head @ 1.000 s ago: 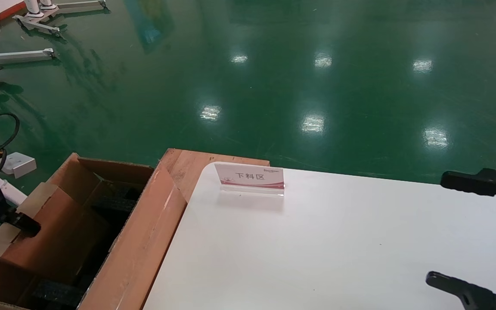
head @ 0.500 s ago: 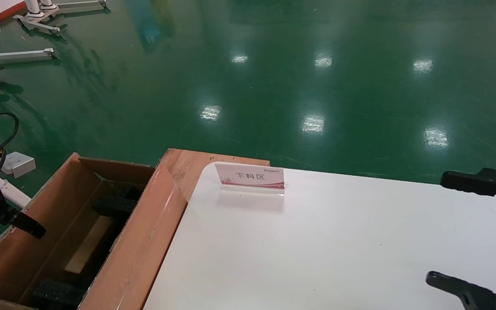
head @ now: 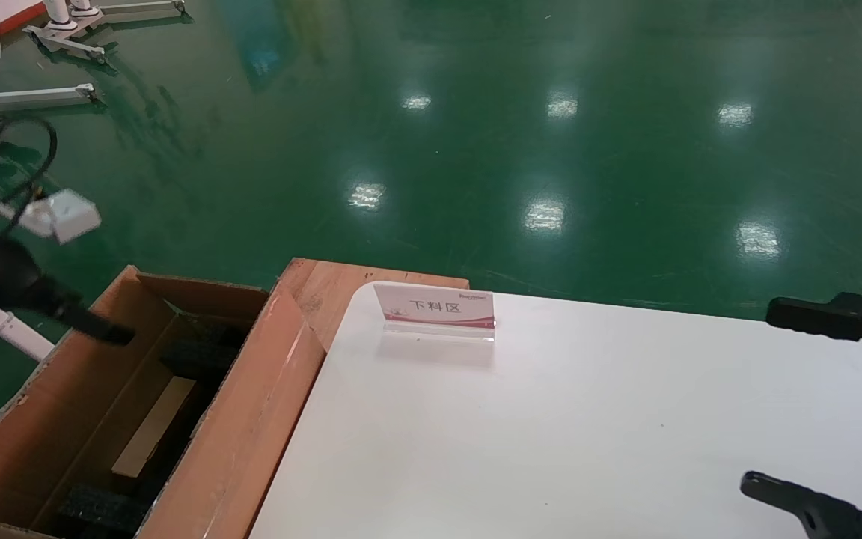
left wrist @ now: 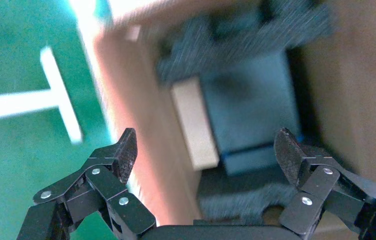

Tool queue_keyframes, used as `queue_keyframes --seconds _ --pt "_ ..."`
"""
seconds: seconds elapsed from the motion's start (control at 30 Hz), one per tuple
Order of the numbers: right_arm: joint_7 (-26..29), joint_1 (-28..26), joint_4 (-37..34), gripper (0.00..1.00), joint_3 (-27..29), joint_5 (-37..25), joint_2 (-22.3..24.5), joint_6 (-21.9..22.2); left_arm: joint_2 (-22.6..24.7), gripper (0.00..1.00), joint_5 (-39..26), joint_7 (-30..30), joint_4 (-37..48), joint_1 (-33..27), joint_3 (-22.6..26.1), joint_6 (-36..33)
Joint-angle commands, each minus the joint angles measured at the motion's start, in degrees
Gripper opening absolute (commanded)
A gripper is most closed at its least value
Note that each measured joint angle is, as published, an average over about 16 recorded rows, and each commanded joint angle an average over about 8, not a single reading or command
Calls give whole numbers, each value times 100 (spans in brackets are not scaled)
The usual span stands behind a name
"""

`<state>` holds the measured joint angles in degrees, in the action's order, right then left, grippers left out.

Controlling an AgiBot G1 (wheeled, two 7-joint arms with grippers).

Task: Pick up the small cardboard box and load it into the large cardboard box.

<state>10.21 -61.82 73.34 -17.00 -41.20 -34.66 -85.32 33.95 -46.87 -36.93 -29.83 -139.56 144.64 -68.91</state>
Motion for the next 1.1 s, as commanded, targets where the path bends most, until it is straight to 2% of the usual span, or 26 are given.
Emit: queue_keyframes --seconds 0.03,0.37,0.6,0.77,1.1 --pt "0 0 0 100 -1 0 0 0 -74 100 58 201 -189 -258 -93 3" --pt "-2 0 -1 100 -2 3 1 1 -449 100 364 551 -1259 -1040 -444 -2" --pt "-3 0 -4 100 -2 5 2 2 -475 100 370 585 -1479 -985 -657 0" --pt "-4 -1 -6 100 -3 6 2 2 -447 100 382 709 -1670 -462 -1401 -99" --pt "-6 -2 -7 100 -7 7 2 2 -347 100 403 1052 -2157 1024 -3463 -383"
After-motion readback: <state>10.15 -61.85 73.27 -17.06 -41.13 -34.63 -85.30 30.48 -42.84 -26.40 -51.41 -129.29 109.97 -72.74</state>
